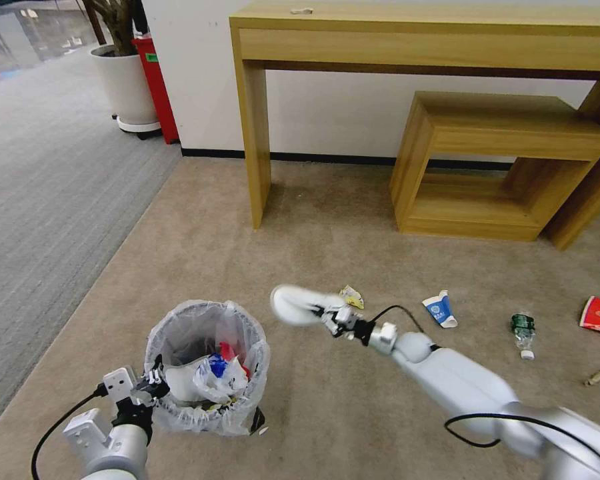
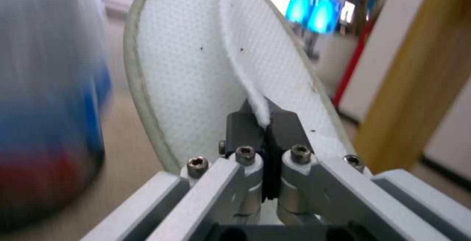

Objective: Pick up the trash bin and place the garbage on the floor into it.

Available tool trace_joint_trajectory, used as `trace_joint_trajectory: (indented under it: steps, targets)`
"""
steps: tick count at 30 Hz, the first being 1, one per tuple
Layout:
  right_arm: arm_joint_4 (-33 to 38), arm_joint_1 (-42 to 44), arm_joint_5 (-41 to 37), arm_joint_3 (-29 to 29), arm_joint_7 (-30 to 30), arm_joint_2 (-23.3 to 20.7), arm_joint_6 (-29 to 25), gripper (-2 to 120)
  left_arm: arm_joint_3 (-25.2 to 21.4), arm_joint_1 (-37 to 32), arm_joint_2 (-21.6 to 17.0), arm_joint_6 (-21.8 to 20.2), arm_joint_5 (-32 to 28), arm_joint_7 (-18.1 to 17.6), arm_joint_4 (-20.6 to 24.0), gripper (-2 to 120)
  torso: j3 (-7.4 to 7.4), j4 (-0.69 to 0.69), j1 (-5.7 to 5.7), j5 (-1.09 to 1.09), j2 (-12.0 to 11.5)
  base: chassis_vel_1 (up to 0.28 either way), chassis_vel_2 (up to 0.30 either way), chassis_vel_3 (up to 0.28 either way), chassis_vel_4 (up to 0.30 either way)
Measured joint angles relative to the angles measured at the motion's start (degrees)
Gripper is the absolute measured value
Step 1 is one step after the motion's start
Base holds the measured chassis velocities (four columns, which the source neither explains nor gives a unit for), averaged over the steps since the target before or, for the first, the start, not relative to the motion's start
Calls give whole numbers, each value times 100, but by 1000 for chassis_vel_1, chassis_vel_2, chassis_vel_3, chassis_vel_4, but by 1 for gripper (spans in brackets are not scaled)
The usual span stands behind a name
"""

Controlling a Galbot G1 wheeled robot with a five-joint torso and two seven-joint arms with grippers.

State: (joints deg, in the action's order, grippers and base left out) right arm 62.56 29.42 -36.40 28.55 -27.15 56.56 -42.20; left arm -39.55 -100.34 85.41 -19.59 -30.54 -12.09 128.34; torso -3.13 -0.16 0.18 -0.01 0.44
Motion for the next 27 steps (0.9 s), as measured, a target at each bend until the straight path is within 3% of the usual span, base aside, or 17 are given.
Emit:
trace_joint_trajectory:
  steps: [2, 3, 5, 7, 11, 27]
  targets:
    - [542, 18, -155, -12, 65, -142, 75, 0, 13, 9, -4, -9, 0, -2, 0, 0, 0, 2, 0, 3, 0, 0, 0, 0, 0]
    - [1232, 23, -369, -11, 173, -282, 171, 0, 31, 21, -8, -25, -3, -4, 2, 0, 0, 3, 0, 1, 0, 0, 0, 0, 0]
    - [1467, 22, -448, 7, 222, -326, 203, 0, 37, 23, -10, -30, -4, -5, 4, 0, 1, 4, 0, 0, 1, 0, 0, 0, 0]
    - [2475, -34, -801, 197, 451, -470, 341, 0, 40, 27, -16, -43, -5, -10, 37, 0, 1, 3, 0, 0, 0, 0, 0, 0, 0]
    - [3128, -88, -1081, 408, 604, -485, 447, 0, 21, 23, -15, -46, -15, -15, 80, 0, 1, 2, 0, 0, 0, 0, 0, 0, 0]
    - [3707, -249, -1483, 1106, 792, -247, 525, 0, 3, 28, 35, -66, -22, -35, 191, 0, 0, 2, 0, 1, 0, 0, 0, 0, 0]
